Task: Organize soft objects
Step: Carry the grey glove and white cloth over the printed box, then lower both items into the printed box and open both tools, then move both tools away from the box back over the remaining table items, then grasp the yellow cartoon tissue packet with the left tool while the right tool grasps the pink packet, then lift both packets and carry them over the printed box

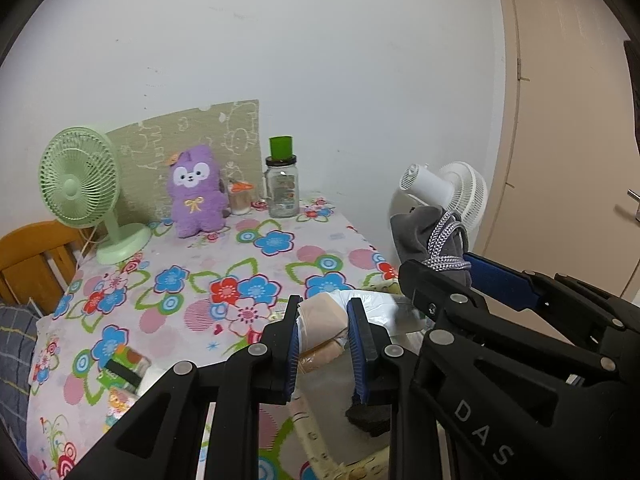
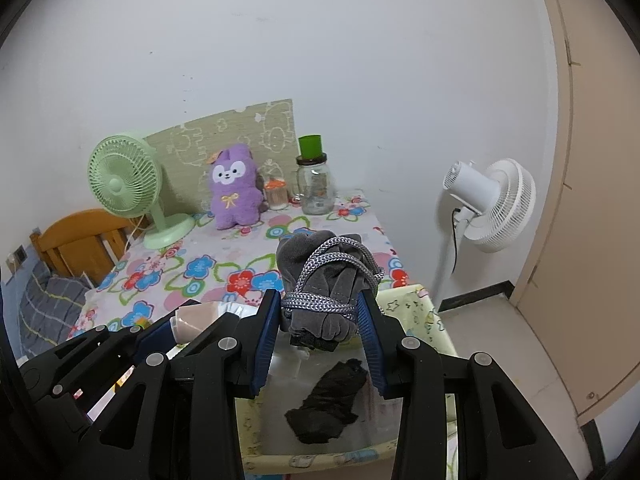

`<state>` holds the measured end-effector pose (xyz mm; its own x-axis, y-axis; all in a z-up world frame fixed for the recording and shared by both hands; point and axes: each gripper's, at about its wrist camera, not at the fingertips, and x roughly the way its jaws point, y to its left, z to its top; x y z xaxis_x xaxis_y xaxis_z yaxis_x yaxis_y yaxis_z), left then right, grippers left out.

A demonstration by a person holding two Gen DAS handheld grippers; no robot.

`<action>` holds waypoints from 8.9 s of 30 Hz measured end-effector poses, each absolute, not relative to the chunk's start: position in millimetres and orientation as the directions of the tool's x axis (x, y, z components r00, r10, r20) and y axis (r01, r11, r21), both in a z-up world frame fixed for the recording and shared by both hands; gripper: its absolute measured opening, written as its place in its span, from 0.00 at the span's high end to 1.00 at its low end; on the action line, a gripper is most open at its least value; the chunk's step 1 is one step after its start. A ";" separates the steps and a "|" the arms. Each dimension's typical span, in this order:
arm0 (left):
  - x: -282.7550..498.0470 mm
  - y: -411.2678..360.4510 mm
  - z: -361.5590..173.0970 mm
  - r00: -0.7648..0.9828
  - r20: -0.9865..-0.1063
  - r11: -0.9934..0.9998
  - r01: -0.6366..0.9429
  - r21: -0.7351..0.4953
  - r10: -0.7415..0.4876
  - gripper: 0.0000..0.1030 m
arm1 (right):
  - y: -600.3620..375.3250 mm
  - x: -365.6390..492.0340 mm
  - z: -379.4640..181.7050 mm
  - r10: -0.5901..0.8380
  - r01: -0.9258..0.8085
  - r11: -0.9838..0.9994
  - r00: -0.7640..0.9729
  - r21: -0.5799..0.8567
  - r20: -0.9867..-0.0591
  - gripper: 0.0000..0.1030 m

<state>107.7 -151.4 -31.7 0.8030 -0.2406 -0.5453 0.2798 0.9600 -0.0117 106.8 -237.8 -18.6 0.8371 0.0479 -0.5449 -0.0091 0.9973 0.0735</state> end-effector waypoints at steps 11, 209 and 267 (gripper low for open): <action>132.3 -175.5 -55.1 0.750 -0.606 0.947 0.322 -0.016 -0.266 0.78 | -262.7 127.6 -40.7 0.031 0.021 0.997 0.800 0.080 -0.599 0.58; 102.6 67.1 -149.7 0.700 -0.706 0.993 0.102 -0.051 -0.108 0.56 | -15.0 137.3 -153.0 0.123 -0.101 0.992 0.571 0.079 -0.812 0.60; 87.3 -66.4 -28.4 0.826 -0.550 0.988 0.154 0.008 -0.124 0.57 | -151.7 108.6 -19.0 0.126 -0.087 0.992 0.777 0.093 -0.617 0.60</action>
<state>87.3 -66.4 -28.4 0.8257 -0.1244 -0.5502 0.1545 0.9880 0.0085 108.6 -151.7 -19.0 0.7765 0.1261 -0.6173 -0.0870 0.9918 0.0932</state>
